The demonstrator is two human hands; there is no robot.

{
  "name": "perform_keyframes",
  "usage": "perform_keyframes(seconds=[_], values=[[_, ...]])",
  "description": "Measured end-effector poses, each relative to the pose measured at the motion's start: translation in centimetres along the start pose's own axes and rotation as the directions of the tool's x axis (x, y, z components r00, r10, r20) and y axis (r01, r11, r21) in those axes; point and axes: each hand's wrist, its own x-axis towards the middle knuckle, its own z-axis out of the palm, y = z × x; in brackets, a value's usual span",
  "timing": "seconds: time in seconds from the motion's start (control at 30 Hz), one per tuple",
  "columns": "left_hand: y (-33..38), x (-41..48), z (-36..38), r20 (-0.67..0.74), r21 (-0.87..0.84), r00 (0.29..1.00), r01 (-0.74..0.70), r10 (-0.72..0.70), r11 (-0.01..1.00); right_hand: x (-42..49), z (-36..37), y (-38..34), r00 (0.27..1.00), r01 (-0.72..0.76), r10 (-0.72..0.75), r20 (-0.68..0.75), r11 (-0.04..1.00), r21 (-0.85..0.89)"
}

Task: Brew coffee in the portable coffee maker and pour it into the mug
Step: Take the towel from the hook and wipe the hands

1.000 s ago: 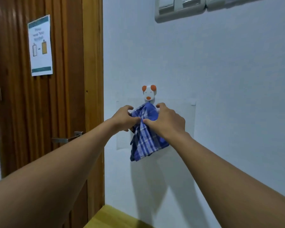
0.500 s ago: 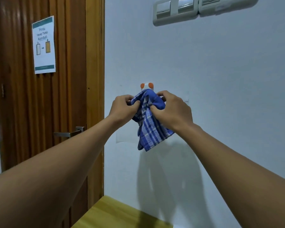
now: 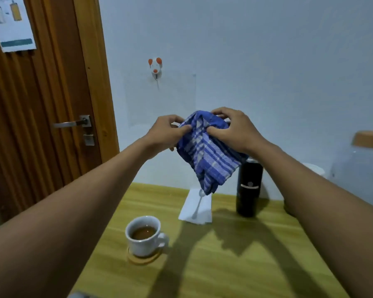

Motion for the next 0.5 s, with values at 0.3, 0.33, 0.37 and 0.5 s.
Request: perform_keyframes(seconds=[0.3, 0.33, 0.37, 0.5], values=[[-4.3, -9.9, 7.9, 0.202, 0.041, 0.929, 0.307, -0.309, 0.951, -13.6, 0.4, 2.9, 0.949, -0.221, 0.226, 0.220, 0.974, -0.049], [-4.9, -10.7, 8.6, 0.215, 0.042, 0.916, 0.338, -0.339, 0.940, -14.6, 0.7, 3.2, 0.940, -0.247, 0.251, 0.232, 0.968, -0.046], [-5.5, -11.8, 9.4, 0.228, 0.045, 0.901, 0.369, -0.369, 0.928, -15.8, 1.1, 3.6, 0.928, -0.273, 0.276, 0.250, 0.961, -0.049], [-7.4, -15.3, 11.9, 0.260, 0.091, 0.847, 0.457, -0.464, 0.885, -19.4, 2.5, 5.1, 0.876, -0.329, 0.341, 0.341, 0.940, -0.095]])
